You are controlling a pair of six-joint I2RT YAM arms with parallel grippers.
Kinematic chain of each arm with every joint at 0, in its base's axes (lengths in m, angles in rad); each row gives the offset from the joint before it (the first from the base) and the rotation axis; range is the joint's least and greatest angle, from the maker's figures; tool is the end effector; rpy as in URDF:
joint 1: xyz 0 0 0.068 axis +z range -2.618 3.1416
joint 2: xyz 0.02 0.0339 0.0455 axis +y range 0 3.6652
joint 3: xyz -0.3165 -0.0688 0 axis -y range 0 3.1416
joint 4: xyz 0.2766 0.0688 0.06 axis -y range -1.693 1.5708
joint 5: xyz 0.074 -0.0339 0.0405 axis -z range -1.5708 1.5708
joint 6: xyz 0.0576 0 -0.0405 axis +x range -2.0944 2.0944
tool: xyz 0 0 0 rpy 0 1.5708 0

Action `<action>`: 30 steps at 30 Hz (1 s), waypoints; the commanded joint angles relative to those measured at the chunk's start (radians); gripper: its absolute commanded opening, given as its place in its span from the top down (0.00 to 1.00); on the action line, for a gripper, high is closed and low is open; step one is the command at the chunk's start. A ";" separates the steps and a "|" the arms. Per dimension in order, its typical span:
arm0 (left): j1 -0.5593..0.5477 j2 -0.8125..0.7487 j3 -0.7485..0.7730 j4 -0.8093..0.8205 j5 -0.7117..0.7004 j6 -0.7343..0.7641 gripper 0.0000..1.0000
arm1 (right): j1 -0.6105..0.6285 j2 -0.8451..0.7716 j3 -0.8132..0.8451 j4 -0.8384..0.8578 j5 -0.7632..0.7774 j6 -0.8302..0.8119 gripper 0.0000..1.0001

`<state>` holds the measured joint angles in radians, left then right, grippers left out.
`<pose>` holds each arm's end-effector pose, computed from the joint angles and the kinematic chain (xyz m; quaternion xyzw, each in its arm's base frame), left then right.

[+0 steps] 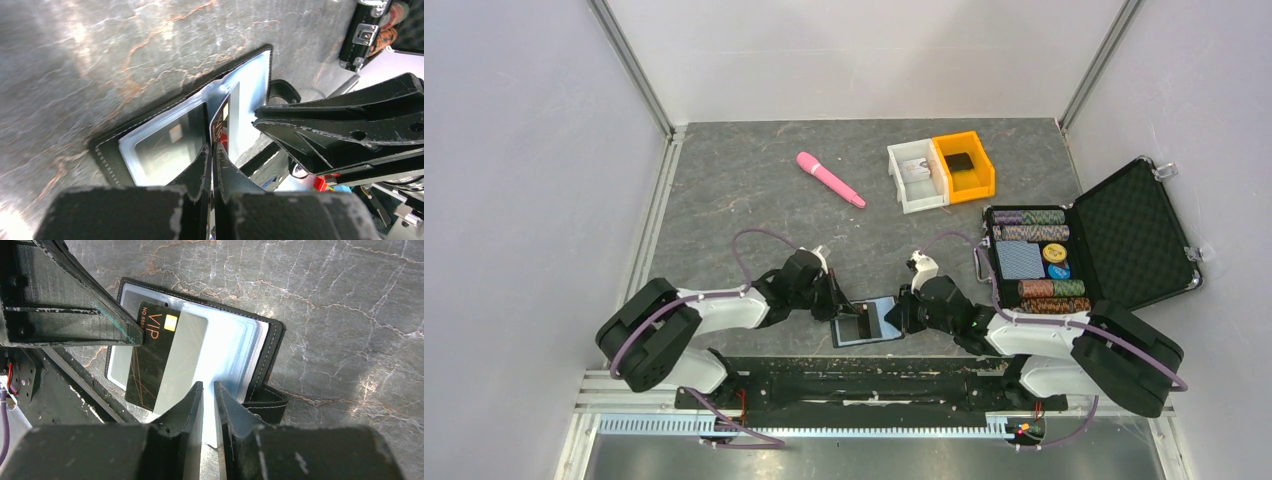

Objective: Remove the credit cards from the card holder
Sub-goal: Remove the credit card from the card holder.

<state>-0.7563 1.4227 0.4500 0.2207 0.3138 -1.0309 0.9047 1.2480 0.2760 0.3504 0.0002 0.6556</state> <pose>0.1861 -0.2001 0.1438 -0.0624 0.9061 -0.3962 0.1346 0.1434 0.1824 0.1424 -0.1105 0.8826 0.3214 0.3249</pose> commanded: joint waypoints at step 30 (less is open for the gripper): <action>0.043 -0.621 -0.005 -0.033 0.010 -0.060 0.98 | -0.009 -0.426 -0.076 0.303 -0.124 0.205 0.38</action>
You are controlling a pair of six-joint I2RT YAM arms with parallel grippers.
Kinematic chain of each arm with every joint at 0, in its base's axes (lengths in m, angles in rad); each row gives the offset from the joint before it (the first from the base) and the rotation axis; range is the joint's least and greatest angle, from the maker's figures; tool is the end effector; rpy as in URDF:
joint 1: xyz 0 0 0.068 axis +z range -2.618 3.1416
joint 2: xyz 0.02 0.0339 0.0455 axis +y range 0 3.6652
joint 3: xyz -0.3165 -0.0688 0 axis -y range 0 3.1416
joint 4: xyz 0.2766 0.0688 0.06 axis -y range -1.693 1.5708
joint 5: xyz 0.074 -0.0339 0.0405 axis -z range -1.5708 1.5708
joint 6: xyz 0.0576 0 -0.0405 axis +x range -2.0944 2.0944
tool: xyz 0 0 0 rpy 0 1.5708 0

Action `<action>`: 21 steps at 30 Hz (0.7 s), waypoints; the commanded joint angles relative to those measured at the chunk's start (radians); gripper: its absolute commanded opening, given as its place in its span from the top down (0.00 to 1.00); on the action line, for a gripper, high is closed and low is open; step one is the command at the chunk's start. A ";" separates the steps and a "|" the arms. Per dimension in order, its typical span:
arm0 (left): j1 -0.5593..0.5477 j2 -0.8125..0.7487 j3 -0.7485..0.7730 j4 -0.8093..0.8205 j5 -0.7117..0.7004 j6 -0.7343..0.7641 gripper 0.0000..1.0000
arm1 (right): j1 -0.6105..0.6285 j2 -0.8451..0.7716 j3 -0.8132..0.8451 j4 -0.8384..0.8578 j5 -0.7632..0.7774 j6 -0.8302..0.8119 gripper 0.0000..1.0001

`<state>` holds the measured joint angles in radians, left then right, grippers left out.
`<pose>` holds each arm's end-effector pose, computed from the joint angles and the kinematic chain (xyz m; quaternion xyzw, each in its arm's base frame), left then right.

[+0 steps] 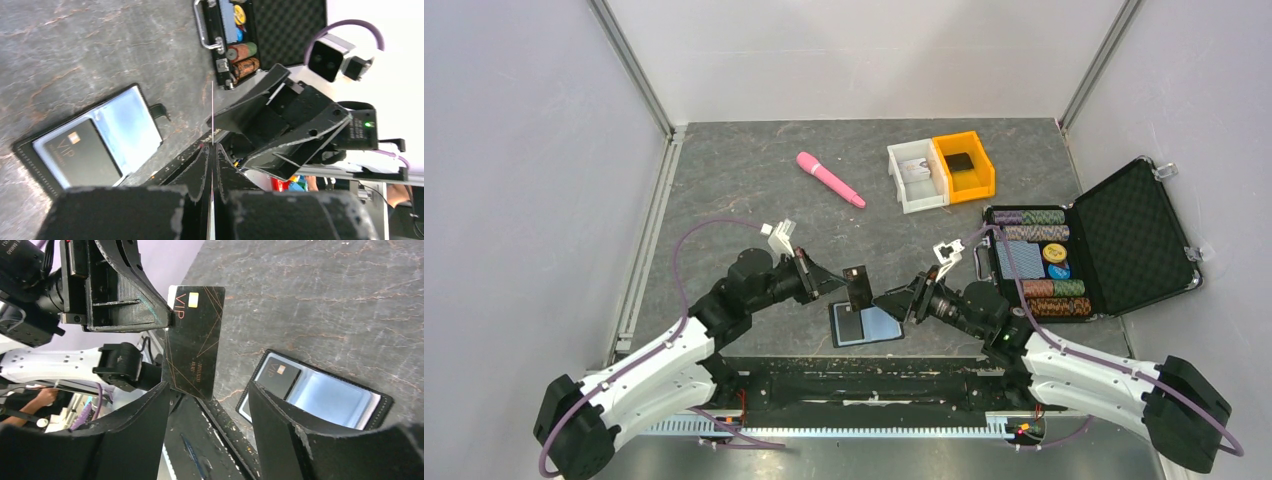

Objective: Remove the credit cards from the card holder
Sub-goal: Remove the credit card from the card holder.

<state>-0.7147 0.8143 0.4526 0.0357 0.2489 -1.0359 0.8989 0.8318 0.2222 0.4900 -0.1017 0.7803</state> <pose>0.1461 -0.1455 0.2603 -0.0575 0.8074 -0.5087 0.2932 0.1189 0.1589 0.2226 -0.0779 0.7438 0.5187 0.4142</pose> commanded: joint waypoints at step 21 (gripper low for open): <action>0.003 -0.048 0.082 -0.090 0.136 0.101 0.45 | -0.032 -0.021 0.105 -0.053 -0.234 -0.276 1.00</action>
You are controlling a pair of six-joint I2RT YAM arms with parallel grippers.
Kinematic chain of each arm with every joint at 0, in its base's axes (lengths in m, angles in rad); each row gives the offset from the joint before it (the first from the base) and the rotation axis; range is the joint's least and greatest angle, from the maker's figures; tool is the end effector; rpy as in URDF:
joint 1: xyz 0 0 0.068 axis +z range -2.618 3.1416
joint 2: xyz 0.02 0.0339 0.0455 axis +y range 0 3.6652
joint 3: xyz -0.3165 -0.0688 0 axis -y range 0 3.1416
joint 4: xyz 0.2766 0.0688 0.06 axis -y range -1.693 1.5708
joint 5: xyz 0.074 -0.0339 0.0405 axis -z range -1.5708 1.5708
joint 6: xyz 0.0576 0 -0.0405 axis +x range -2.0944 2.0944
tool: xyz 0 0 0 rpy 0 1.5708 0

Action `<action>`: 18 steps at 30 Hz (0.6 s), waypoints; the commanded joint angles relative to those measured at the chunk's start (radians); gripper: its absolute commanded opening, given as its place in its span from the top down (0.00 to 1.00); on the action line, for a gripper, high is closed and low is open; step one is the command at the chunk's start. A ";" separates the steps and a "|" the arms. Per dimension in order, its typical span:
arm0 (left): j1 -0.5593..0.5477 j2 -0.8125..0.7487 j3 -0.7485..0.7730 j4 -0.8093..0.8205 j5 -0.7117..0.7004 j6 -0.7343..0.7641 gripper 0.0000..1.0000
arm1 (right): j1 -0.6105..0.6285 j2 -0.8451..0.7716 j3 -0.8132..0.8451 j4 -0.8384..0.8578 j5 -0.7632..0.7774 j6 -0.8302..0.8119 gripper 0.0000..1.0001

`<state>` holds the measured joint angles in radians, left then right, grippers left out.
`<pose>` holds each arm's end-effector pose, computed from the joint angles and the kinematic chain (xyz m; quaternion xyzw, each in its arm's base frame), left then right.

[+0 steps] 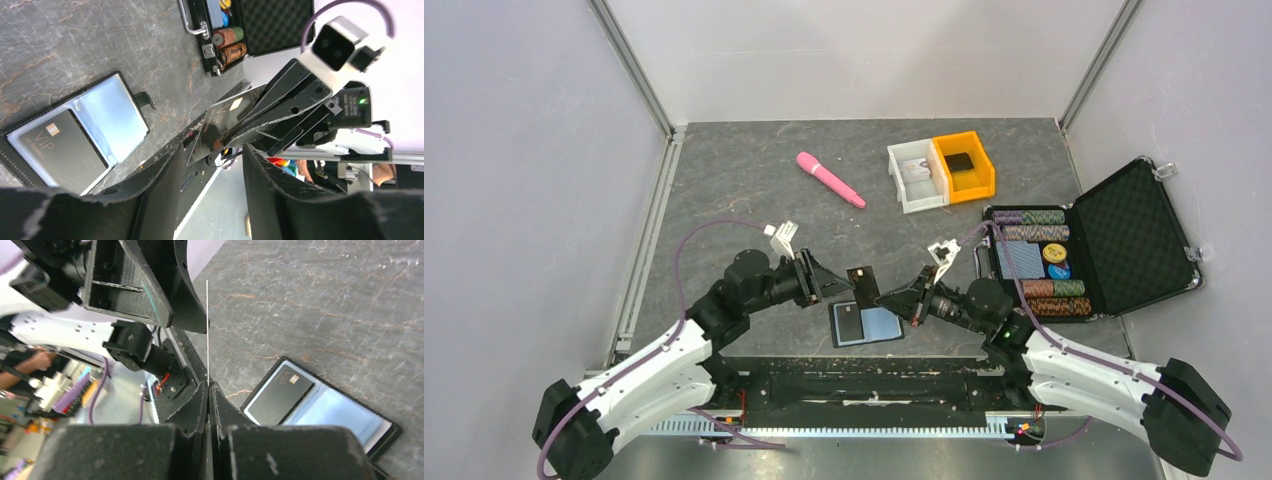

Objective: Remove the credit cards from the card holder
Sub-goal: Remove the credit card from the card holder.

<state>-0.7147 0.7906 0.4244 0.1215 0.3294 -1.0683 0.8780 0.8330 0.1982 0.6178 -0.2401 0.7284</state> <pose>0.1402 -0.1463 0.2643 -0.0374 0.7831 -0.5536 0.2809 0.1142 0.1590 0.2298 -0.1366 0.6997 0.5601 0.4219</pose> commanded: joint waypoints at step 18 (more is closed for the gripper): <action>0.003 0.109 0.396 -0.528 0.292 0.500 0.45 | -0.017 0.065 0.330 -0.485 -0.407 -0.449 1.00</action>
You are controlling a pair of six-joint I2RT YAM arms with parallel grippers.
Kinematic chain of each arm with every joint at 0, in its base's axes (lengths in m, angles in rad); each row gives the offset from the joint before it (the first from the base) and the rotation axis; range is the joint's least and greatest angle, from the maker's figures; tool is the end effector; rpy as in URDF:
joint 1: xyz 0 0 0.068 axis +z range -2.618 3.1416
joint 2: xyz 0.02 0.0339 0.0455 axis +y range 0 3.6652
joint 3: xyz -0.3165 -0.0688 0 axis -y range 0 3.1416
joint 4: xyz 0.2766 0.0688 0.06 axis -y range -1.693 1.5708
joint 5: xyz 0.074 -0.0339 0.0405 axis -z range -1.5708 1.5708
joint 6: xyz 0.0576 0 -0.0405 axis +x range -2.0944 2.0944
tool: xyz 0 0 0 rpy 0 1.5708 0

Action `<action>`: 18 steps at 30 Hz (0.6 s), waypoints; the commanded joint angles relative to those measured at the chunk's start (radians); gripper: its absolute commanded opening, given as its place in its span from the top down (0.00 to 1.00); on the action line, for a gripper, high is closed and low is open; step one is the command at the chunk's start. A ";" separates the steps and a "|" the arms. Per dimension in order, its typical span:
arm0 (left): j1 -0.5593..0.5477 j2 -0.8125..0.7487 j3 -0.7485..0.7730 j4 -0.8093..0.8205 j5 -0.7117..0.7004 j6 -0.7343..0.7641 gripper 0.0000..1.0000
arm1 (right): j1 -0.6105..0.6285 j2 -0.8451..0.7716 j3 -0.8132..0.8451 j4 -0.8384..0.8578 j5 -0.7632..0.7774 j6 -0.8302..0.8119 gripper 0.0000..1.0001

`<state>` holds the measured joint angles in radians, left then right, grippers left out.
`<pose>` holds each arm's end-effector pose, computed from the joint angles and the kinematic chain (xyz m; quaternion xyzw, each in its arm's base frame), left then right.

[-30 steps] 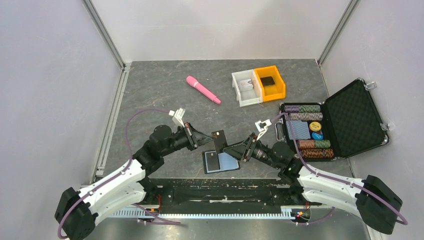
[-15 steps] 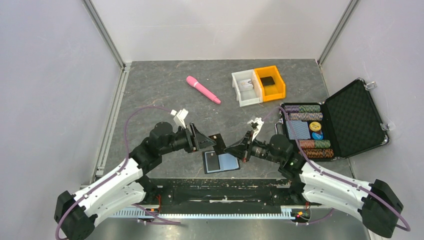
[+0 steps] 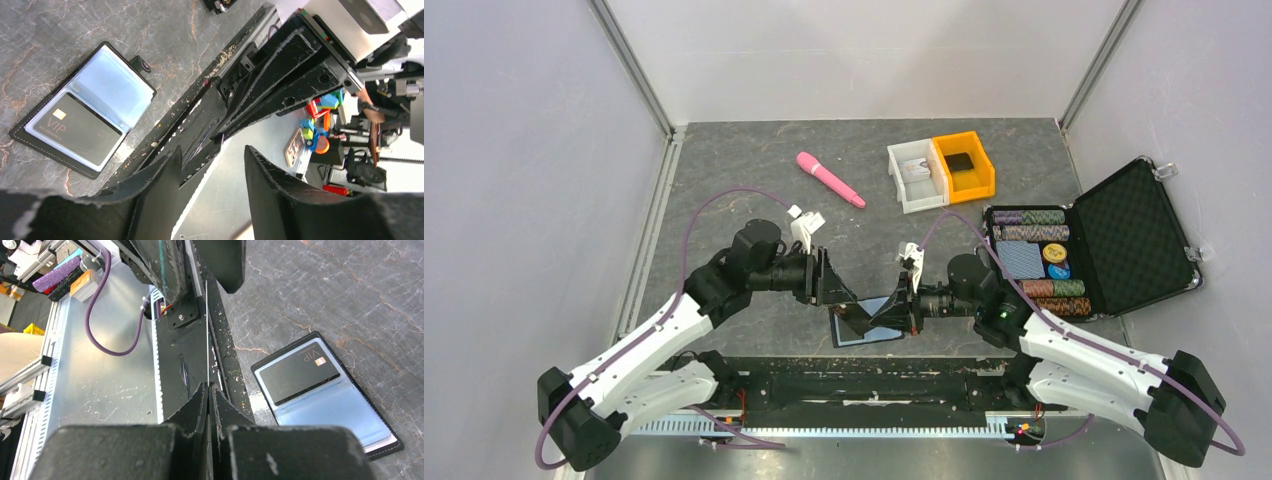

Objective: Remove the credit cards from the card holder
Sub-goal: Remove the credit card from the card holder.

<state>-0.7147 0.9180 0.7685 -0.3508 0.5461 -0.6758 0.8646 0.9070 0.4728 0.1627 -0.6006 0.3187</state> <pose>0.1453 -0.1657 0.3239 0.1536 0.8254 -0.4927 0.2286 0.1169 0.1872 0.2683 -0.3774 0.6843 0.5178 0.3482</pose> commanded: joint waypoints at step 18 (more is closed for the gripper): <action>0.003 0.033 0.110 -0.169 0.167 0.254 0.84 | -0.013 -0.006 0.064 -0.046 -0.074 -0.027 1.00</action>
<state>-0.7143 0.9565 0.8371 -0.5106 0.6659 -0.4866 0.8597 0.9070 0.4919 0.0933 -0.6601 0.2947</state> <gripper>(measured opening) 0.239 0.006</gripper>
